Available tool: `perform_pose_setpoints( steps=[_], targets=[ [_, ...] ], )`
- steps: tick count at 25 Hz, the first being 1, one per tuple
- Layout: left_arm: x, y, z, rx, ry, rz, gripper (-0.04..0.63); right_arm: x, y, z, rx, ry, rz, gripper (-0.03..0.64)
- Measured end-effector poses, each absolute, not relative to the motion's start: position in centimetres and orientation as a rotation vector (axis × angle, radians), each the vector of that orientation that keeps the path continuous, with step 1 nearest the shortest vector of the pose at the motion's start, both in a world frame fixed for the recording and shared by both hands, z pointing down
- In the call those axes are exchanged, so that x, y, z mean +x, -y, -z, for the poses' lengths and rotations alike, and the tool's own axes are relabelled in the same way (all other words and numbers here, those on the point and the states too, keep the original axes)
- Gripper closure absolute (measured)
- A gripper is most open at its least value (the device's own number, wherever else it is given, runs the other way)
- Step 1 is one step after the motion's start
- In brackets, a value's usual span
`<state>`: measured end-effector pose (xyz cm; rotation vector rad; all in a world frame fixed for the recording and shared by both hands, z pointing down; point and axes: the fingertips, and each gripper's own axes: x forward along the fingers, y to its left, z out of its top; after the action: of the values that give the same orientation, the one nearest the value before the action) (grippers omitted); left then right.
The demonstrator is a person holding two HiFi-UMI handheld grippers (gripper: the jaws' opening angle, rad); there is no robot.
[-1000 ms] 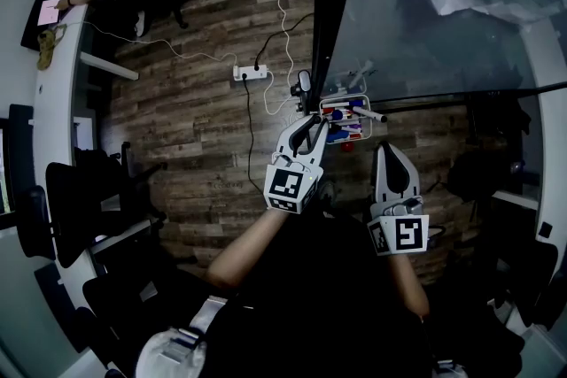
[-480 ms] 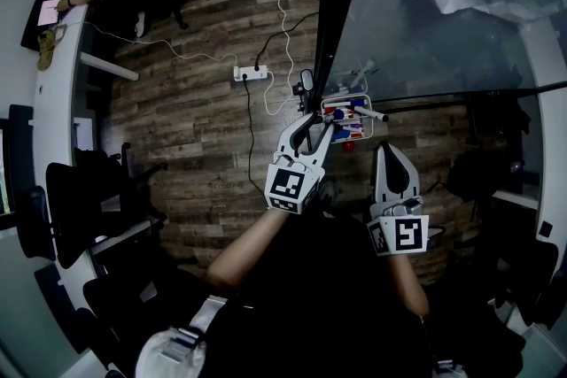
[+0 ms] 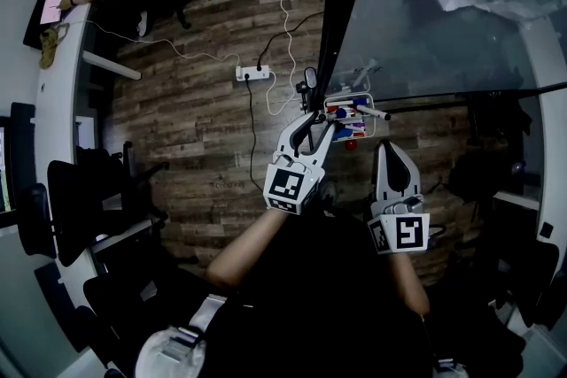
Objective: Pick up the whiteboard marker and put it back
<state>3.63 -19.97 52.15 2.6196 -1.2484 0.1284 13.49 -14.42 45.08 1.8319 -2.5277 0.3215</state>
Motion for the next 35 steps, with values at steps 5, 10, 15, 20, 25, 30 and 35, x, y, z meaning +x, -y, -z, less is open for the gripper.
perform_pose_setpoints(
  steps=[5,10,15,20,25,30,35],
  targets=[
    [3.2,19.6,-51.8,2.626,1.266,-0.123,0.468,13.3,14.2,-44.9,1.831,2.534,-0.314,0.603],
    [2.7,19.2,-51.3,2.621,1.276,-0.097,0.473,13.0,13.8,-44.7,1.827,2.541,-0.31,0.603],
    [1.9,18.4,-50.7,2.619,1.315,-0.075,0.555,12.7,13.1,-44.5,1.822,2.55,-0.302,0.603],
    [1.2,17.4,-50.0,2.625,1.339,-0.066,0.588,12.2,12.2,-44.3,1.816,2.56,-0.295,0.603],
    [0.5,16.1,-48.8,2.646,1.345,-0.057,0.588,11.3,11.1,-44.1,1.818,2.568,-0.279,0.603],
    [-0.1,15.4,-47.5,2.667,1.345,-0.056,0.588,10.5,10.6,-43.6,1.826,2.58,-0.265,0.603],
    [-0.8,14.9,-45.7,2.686,1.345,-0.034,0.588,10.2,10.4,-42.8,1.852,2.584,-0.239,0.603]
  ],
)
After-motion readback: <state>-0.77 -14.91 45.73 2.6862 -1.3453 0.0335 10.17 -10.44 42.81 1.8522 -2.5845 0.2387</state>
